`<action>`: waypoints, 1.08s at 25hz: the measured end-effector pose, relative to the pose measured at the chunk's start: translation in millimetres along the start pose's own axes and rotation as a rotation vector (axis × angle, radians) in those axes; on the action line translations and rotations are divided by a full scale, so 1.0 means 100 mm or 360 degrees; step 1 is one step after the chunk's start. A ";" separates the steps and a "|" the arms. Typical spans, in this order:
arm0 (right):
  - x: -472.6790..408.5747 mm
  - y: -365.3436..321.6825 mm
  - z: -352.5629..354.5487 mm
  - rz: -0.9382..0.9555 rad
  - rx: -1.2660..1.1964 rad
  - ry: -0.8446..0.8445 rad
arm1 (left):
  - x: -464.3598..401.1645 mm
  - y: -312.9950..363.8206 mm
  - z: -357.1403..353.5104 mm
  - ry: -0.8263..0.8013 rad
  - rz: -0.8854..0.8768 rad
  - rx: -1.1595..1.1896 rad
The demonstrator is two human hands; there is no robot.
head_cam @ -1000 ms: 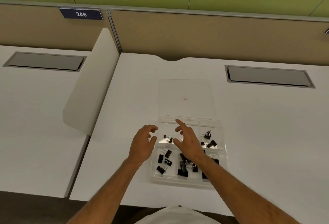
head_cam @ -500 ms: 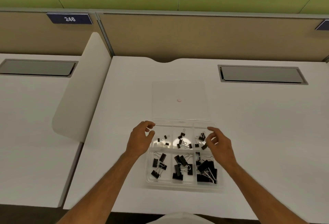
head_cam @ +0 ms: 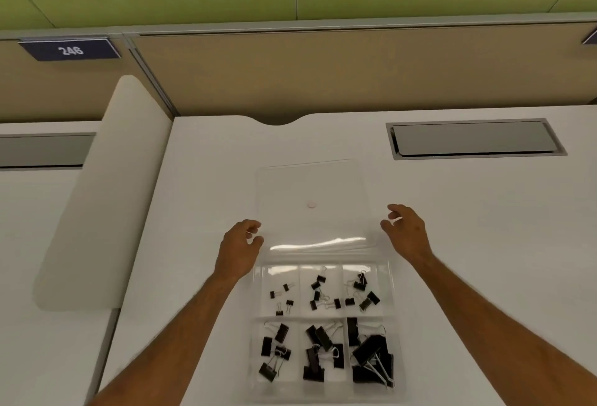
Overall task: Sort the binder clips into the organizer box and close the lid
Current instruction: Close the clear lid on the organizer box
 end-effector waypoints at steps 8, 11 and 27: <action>-0.48 0.13 -0.28 -0.0199 -0.0014 -0.0154 | -0.55 -0.18 -0.26 0.0093 0.0289 0.0012; -0.51 0.16 -0.38 -0.0194 0.0029 -0.0191 | -0.63 -0.24 -0.30 0.0114 0.0378 0.0002; 0.62 -0.74 0.51 -0.0048 -0.0802 -0.0103 | 0.23 0.75 0.63 0.0573 -0.0104 0.0567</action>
Point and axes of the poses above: each hand's wrist, its own x-axis away from the middle knuckle, its own z-axis out of the back of the hand, y = z × x, the point moved 4 cm from there along -x, towards the middle knuckle, and after that the axes turned 4 degrees about -z, right-handed, at the moved point
